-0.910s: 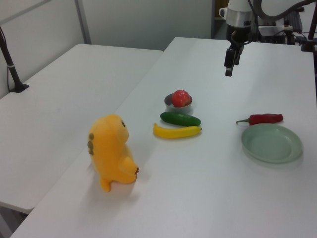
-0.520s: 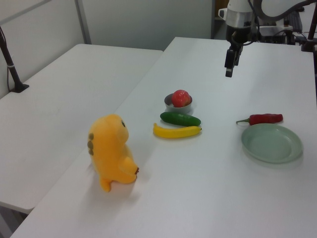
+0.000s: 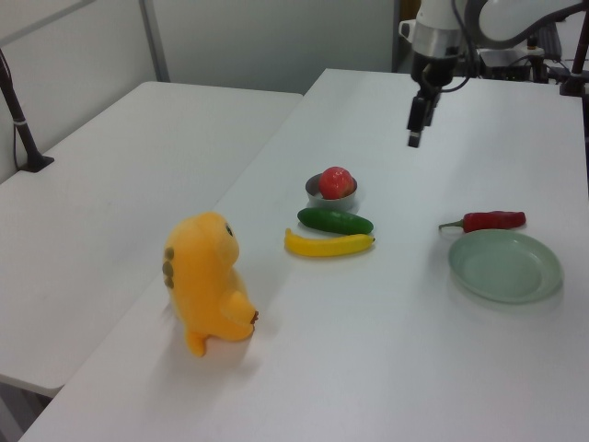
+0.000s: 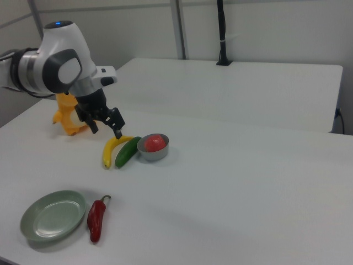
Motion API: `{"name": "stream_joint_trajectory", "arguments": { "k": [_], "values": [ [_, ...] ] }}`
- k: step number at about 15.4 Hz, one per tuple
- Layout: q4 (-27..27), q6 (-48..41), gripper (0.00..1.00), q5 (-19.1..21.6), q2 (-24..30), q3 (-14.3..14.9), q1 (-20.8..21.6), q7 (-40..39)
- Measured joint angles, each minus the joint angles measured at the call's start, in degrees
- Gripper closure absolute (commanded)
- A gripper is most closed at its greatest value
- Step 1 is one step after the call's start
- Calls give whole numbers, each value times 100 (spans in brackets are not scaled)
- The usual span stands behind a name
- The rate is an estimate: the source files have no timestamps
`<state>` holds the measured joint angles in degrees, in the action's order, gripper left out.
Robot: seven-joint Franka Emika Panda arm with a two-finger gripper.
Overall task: Red apple placed in the center of the desktop
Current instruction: 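Move the gripper down over the red apple in the grey bowl, then close the gripper around the red apple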
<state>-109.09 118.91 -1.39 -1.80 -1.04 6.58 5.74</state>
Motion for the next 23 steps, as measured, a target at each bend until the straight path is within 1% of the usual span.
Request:
{"name": "stream_joint_trajectory", "arguments": {
  "k": [3,7,11,16,20,23],
  "values": [
    [162,647,0,-37,-387,13,-39,0],
    [625,1237,0,-220,-1022,120,-51,0],
    [1078,1609,0,-282,-1607,243,-53,0],
    [1686,1907,0,-289,-2303,313,-53,141],
    [1823,2185,0,-351,-2638,329,-51,154],
    [1834,2221,0,-460,-2807,329,-41,155]
  ]
}}
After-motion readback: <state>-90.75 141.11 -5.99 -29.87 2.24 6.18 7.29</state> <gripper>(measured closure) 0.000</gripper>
